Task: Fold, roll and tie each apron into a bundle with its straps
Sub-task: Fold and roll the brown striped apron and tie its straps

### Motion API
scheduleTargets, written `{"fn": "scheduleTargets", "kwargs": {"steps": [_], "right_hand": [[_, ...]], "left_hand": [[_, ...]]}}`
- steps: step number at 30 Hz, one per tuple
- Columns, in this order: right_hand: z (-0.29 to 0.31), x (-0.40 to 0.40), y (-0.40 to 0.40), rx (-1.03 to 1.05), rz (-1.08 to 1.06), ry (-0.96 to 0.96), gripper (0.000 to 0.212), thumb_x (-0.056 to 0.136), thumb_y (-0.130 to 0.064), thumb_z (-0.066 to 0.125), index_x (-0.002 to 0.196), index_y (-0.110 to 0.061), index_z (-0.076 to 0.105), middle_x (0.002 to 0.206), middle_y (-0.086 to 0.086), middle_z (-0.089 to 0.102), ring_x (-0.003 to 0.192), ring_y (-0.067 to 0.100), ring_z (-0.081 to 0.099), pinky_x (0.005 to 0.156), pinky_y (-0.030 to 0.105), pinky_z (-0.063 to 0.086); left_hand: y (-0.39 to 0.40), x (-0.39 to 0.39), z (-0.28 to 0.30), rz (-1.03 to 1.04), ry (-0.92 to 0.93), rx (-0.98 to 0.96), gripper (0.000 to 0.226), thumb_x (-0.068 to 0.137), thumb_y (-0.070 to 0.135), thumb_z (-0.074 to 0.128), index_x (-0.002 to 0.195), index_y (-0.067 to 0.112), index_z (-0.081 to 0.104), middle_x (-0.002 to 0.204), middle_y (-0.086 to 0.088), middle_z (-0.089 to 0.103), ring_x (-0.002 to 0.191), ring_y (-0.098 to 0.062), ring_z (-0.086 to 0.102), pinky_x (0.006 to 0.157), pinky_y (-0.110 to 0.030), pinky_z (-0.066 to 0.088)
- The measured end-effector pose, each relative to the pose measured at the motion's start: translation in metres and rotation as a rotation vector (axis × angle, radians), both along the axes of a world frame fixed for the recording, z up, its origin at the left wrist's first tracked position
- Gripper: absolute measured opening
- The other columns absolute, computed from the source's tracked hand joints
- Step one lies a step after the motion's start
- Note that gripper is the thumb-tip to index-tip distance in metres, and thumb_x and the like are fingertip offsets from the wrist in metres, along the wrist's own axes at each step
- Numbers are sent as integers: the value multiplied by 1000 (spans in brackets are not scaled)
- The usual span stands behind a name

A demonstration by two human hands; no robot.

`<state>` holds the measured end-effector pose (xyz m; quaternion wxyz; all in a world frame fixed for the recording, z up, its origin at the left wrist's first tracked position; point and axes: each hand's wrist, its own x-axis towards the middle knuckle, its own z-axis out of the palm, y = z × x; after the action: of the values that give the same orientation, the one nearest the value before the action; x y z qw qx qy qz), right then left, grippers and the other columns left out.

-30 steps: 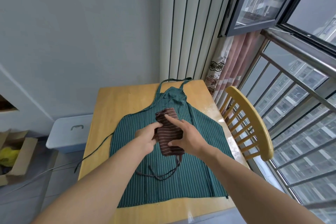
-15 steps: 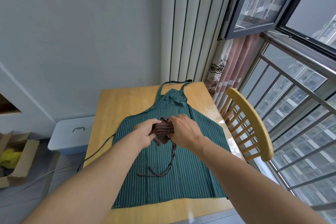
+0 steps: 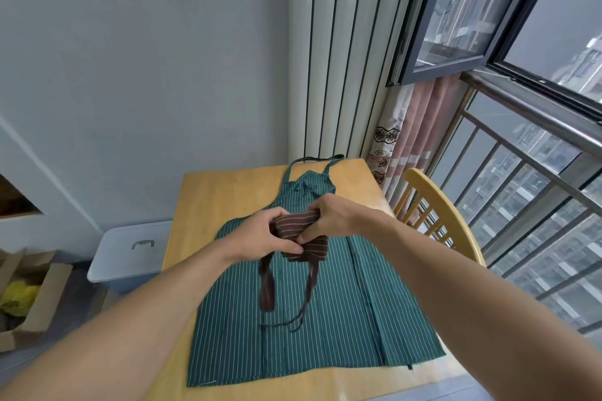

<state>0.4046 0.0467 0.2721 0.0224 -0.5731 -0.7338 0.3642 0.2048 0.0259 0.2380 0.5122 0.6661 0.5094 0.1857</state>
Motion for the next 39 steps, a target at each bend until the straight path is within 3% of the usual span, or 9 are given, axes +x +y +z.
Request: {"fn": "scheduleTargets", "kwargs": {"steps": [7,9,12,19,23,29,34,37,39], "right_hand": [[-6,1,-7,-107,-343,546,63,79,-23,87,133,-14,55,115,6,71,102,19,70,93,35,57],[-9,-1,-12,-131,-418,519,60,79,-35,86,124,-14,51,119,9,67,103,18,67,86,35,55],[-18,1,-15,-215,-431,555,52,80,-45,83,111,-14,54,120,10,70,116,25,63,107,50,45],[-20,-2,-17,-245,-398,685,49,78,-44,81,119,-19,71,118,-2,75,121,21,64,116,49,37],[-19,4,-18,-332,-377,783,46,89,-6,74,132,-4,57,123,13,72,116,26,68,107,39,49],[-19,4,-21,-316,-456,873,40,90,10,66,126,1,53,111,21,72,107,34,71,96,44,58],[-19,5,-16,-232,-496,890,39,85,12,72,114,-5,53,105,20,71,101,36,72,90,47,60],[-20,10,-15,-213,-474,839,42,83,11,74,117,-4,53,111,22,70,100,36,73,87,46,62],[-21,9,-16,-190,-458,838,42,83,10,75,117,-4,54,110,21,71,101,36,73,89,46,61]], "left_hand": [[-3,-5,-2,195,-434,-356,38,83,-3,76,119,3,68,113,-20,75,102,-32,73,87,-37,59],[-4,-1,-2,275,-526,-416,38,84,-5,72,121,1,67,118,-22,72,104,-33,72,88,-38,58],[-5,1,-1,342,-625,-464,37,87,-3,67,124,3,67,118,-22,73,108,-36,70,93,-43,54],[-10,3,2,304,-646,-495,34,100,13,52,130,3,64,126,-21,69,118,-32,66,95,-41,53],[-10,3,2,275,-633,-500,35,103,20,49,129,5,67,128,-18,69,124,-32,63,110,-44,46],[-13,9,3,217,-579,-481,29,97,11,63,126,5,68,121,-15,73,100,-22,70,90,-35,54],[-10,10,0,232,-554,-401,52,85,11,78,134,6,61,109,-8,75,84,-15,69,66,-26,52],[-8,7,4,129,-680,-527,59,90,45,70,137,11,62,121,-12,72,96,-18,69,80,-29,51],[-5,10,1,163,-656,-519,48,96,42,62,132,10,65,122,-14,72,103,-24,65,87,-33,47]]}}
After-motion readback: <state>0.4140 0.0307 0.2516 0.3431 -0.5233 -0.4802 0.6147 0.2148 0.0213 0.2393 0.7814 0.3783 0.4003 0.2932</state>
